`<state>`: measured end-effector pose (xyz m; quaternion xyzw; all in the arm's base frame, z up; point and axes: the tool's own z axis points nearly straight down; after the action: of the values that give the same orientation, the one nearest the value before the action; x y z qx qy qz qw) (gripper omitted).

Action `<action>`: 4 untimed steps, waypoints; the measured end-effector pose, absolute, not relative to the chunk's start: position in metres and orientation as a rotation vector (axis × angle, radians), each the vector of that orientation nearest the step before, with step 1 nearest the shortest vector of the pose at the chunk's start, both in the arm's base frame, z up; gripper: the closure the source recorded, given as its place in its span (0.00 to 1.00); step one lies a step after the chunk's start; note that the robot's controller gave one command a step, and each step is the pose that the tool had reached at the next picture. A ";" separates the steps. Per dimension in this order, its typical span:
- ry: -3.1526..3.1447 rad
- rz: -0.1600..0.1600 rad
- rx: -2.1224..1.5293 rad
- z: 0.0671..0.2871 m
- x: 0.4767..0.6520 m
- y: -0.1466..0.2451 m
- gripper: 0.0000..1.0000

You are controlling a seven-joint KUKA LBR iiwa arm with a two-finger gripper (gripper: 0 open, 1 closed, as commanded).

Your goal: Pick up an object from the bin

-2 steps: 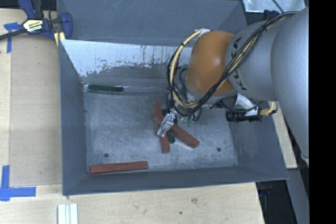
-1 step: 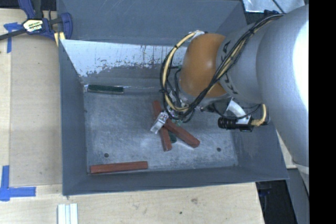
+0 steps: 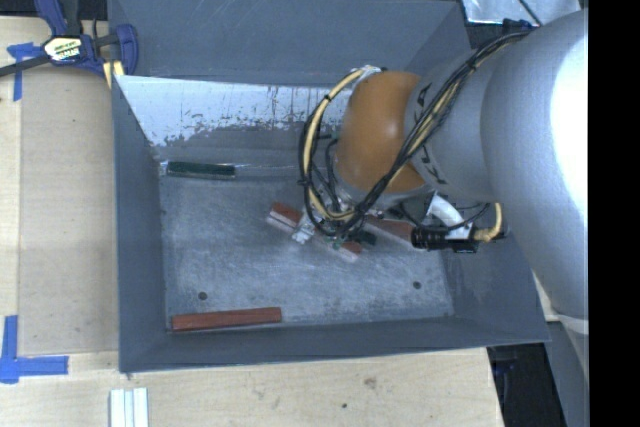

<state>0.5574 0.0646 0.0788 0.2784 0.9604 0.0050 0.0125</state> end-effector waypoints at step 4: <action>3.025 -0.002 0.858 0.111 0.552 0.063 1.00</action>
Offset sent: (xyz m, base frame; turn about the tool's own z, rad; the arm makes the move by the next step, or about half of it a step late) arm 0.0000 0.0000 0.0288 -0.0002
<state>0.5524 0.0626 0.1111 0.2728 0.9621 -0.0007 -0.0011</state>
